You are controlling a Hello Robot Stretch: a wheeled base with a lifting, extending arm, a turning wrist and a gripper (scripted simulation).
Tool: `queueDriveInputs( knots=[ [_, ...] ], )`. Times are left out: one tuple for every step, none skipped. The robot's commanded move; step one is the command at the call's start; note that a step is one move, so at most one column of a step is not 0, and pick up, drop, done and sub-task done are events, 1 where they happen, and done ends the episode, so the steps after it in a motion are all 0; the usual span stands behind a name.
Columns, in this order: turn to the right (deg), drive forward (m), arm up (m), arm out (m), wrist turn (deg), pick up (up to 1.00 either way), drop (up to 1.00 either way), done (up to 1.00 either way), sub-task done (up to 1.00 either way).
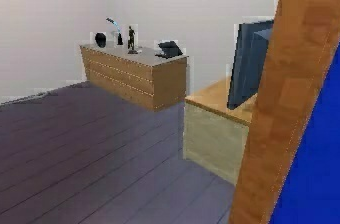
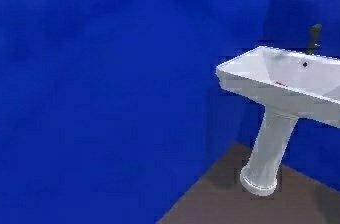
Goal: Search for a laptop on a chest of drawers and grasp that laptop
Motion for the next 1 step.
queueDriveInputs(
  knots=[
    [-39.0,0.0,0.0,0.0,0.0,0.0,0.0,0.0,0.0]
  ],
)
